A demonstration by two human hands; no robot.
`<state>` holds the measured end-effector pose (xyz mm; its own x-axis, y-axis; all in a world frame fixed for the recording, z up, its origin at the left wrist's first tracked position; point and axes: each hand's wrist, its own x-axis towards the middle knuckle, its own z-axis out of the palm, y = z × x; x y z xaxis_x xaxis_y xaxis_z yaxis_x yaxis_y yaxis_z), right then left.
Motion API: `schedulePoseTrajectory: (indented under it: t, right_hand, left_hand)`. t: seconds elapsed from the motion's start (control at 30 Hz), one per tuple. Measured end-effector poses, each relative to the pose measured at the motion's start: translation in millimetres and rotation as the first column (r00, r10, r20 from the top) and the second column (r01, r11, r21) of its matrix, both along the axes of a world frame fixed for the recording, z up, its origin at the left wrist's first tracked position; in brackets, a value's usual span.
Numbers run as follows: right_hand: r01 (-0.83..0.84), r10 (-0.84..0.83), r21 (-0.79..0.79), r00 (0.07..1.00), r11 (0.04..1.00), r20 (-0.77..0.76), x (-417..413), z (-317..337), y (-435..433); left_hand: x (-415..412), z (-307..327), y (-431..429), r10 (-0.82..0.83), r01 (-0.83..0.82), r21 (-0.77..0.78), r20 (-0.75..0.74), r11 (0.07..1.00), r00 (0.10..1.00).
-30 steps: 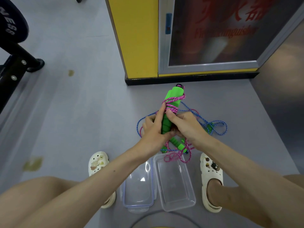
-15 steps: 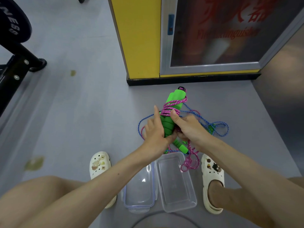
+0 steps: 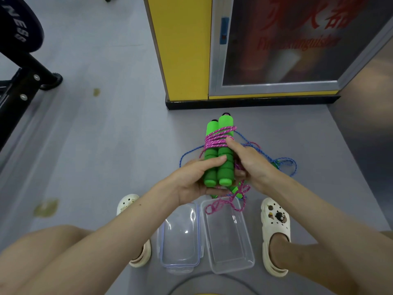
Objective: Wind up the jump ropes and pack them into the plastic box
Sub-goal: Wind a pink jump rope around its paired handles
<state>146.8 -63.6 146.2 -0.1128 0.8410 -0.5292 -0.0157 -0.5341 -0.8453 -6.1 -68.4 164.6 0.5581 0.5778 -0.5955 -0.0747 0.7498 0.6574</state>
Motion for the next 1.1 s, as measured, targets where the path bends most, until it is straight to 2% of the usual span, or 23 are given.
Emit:
schedulePoseTrajectory:
  t: [0.17,0.27,0.37,0.53,0.7,0.83,0.97,1.1]
  right_hand:
    - [-0.143,0.143,-0.001,0.988,0.99,0.054,13,8,2]
    - [-0.252,0.252,-0.023,0.967,0.968,0.04,20,13,4]
    - [-0.329,0.326,0.002,0.937,0.944,0.127,25,15,5]
    - [-0.17,0.165,0.016,0.974,0.985,0.155,23,10,7]
    - [-0.263,0.248,0.053,0.949,0.963,0.196,18,15,2]
    - [-0.271,0.254,0.041,0.937,0.962,0.24,16,17,1]
    - [-0.244,0.233,0.015,0.942,0.97,0.242,11,14,-1]
    - [-0.196,0.187,0.006,0.941,0.981,0.282,8,13,0]
  left_hand:
    - [-12,0,9,0.036,-0.013,0.167,-0.136,0.986,0.99]
    - [-17,3,10,0.031,-0.002,0.204,-0.141,0.979,0.99]
    - [-20,4,12,0.049,-0.014,0.226,-0.152,0.974,0.987]
    - [-23,5,13,0.067,-0.016,0.253,-0.193,0.967,0.979]
    - [-19,0,12,0.15,-0.086,0.265,-0.229,0.96,0.962]
    - [-17,-4,9,0.185,-0.108,0.277,-0.27,0.955,0.945]
    - [-15,-9,11,0.261,-0.072,0.435,-0.393,0.898,0.881]
    - [-13,-13,12,0.307,0.052,0.586,-0.497,0.809,0.812]
